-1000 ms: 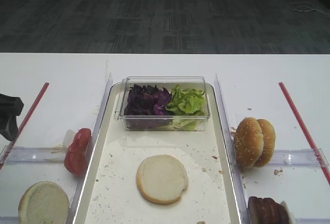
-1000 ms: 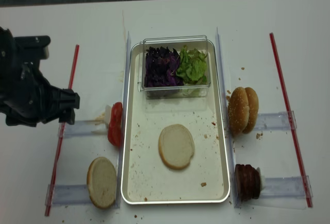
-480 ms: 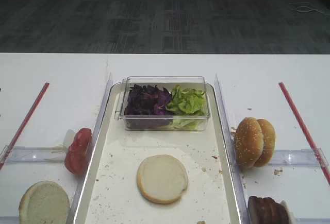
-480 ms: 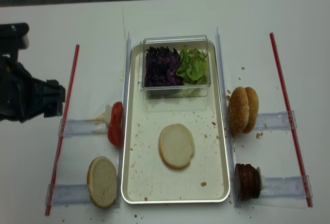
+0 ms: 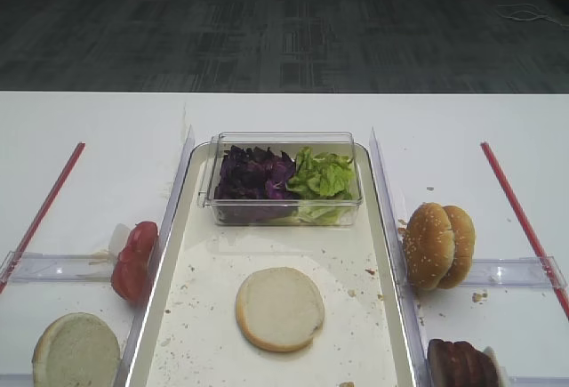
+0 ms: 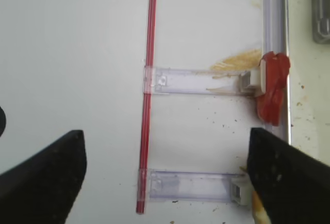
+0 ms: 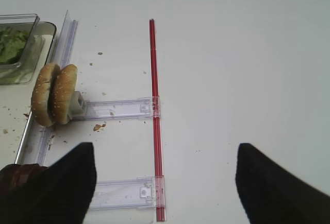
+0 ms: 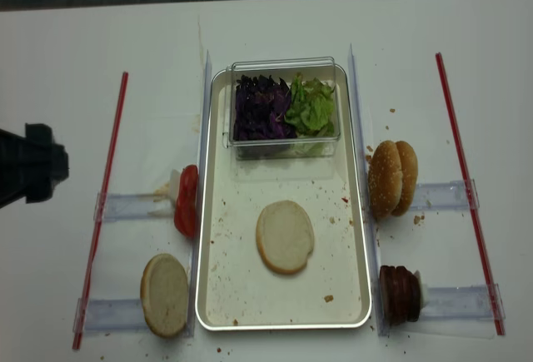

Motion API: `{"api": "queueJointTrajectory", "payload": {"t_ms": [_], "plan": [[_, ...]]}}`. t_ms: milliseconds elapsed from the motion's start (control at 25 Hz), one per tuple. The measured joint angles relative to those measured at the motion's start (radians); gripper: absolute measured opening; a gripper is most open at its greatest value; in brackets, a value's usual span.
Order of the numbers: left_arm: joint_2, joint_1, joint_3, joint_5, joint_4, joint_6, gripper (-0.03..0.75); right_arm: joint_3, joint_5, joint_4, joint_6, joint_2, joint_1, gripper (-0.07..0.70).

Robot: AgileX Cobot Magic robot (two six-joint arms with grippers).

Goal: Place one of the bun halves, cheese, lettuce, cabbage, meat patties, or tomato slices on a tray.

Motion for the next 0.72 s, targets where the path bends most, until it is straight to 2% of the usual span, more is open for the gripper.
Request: {"api": "queueJointTrajectory", "payload": {"t_ms": [360,560,720], "plan": [[-0.246,0.0,0.0,0.072,-0.021,0.0,0.616,0.0,0.0,0.0,0.0,0.0,0.0,0.589],[-0.298,0.0,0.008,0.15,-0.021,0.0,0.616,0.0,0.0,0.0,0.0,0.0,0.0,0.589],[-0.297,0.0,0.064,0.199,-0.023,-0.002,0.616,0.0,0.002,0.0,0.0,0.0,0.0,0.589]]}}
